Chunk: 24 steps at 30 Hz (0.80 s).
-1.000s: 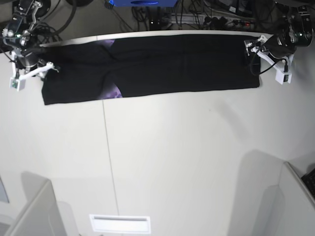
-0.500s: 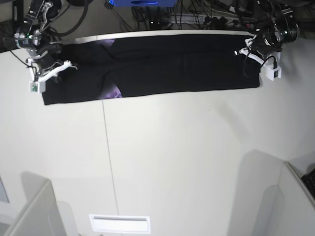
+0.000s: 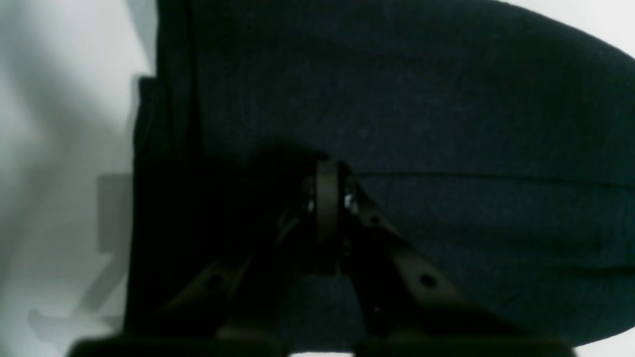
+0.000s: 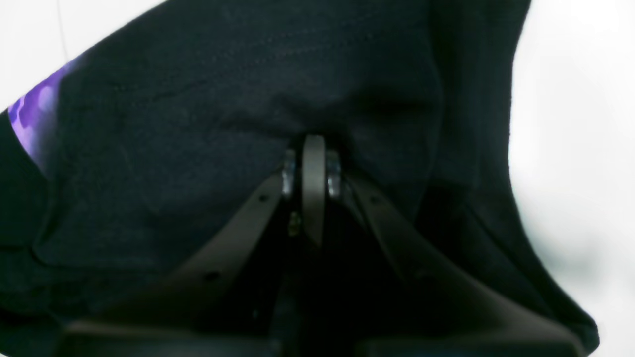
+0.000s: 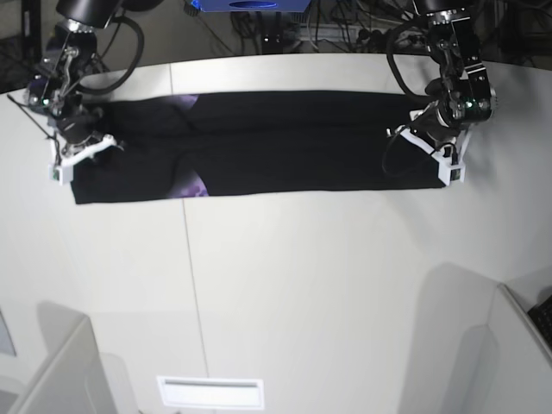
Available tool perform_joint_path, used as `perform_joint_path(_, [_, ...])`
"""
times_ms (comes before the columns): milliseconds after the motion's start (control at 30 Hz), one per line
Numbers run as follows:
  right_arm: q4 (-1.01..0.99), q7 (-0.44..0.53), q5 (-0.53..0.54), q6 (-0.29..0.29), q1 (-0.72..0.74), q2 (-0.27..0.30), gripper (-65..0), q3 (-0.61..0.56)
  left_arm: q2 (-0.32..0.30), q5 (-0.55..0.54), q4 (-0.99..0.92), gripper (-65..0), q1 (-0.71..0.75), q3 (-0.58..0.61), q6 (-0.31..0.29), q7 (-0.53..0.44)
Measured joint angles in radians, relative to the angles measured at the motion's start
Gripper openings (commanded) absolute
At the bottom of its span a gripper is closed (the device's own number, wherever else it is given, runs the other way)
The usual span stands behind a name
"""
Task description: Fold the T-shirt properly
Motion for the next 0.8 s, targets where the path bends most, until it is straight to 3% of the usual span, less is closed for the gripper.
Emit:
perform_joint_path(333, [-0.198, -0.022, -0.026, -0.004, 0.219, 0.053, -65.0, -0.003, 0.018, 0.005, -0.148, -65.0, -0.215, 0.014, 0.001, 0.033])
perform_joint_path(600, [-0.041, -0.026, -0.023, -0.011, 0.206, 0.042, -65.0, -0.003, 0.023, 0.022, 0.052, -65.0, -0.195, 0.001, 0.017, 0.064])
perform_joint_path(700, [0.024, -0.035, -0.036, -0.014, 0.200, 0.025, -65.0, -0.002, 0.031, -0.040, 0.129, -65.0, -0.191, 0.001, 0.016, 0.067])
perform_joint_path(800, [0.135, -0.036, -0.024, -0.007, 0.159, 0.009, -65.0, -0.005, 0.034, -0.175, 0.192, -65.0, -0.165, -0.062, 0.009, 0.148])
